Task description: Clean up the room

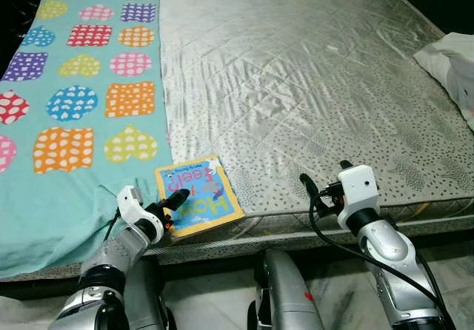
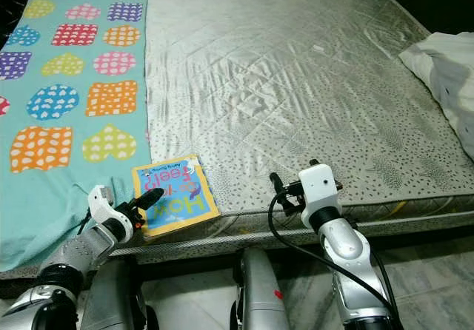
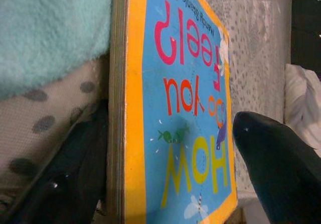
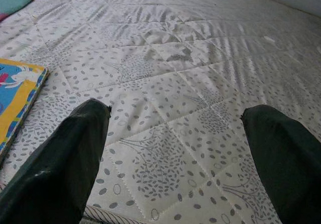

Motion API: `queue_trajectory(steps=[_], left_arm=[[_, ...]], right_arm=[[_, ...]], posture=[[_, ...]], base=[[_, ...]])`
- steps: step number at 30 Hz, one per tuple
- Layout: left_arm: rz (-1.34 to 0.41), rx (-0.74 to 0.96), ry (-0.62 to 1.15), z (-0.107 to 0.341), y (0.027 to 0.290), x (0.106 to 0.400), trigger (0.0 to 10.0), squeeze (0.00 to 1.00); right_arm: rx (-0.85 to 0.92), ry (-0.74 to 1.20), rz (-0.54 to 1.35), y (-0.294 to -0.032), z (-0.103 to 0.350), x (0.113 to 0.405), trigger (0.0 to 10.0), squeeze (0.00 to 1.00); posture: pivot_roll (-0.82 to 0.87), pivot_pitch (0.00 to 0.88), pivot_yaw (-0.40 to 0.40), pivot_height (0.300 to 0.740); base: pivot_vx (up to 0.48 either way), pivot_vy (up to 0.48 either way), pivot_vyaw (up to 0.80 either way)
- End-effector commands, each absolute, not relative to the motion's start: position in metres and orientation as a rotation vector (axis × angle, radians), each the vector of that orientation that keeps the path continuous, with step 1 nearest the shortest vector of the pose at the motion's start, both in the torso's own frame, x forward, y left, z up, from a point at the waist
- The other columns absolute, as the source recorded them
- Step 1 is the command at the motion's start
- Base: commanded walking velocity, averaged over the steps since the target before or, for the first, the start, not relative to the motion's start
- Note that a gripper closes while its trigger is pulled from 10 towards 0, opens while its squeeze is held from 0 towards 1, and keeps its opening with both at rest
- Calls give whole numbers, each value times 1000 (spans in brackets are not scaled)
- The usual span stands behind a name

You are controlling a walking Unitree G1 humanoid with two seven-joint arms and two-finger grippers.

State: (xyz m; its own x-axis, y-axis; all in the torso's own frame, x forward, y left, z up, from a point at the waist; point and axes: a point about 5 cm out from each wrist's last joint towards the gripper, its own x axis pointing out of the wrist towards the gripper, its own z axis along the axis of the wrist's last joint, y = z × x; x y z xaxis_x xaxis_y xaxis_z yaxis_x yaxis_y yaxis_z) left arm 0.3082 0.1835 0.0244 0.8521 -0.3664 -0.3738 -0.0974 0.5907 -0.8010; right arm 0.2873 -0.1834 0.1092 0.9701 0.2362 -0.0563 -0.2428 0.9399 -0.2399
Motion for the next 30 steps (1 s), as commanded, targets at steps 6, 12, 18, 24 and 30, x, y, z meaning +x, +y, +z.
queue_trajectory(steps=[6,12,18,24,30], left_arm=[[-241,-1044,580,24,168,308,0,0],[-254,-1132,562,25,167,308,0,0],[-273,-1174,556,26,167,308,0,0],[-279,-1190,557,26,169,307,0,0],[-280,-1197,558,25,169,306,0,0]], right_arm=[[-265,8,217,-189,115,289,10000,0],[-267,5,214,-189,115,289,10000,0],[-250,-1,218,-188,116,289,10000,0],[-138,23,337,-178,114,284,10000,0],[-84,93,517,-169,109,275,10000,0]], posture=[[-214,123,-80,563],[-214,120,-76,563],[-214,120,-76,563],[-210,119,-71,563],[-212,120,-66,563]], base=[[0,0,0],[0,0,0],[0,0,0],[0,0,0],[0,0,0]])
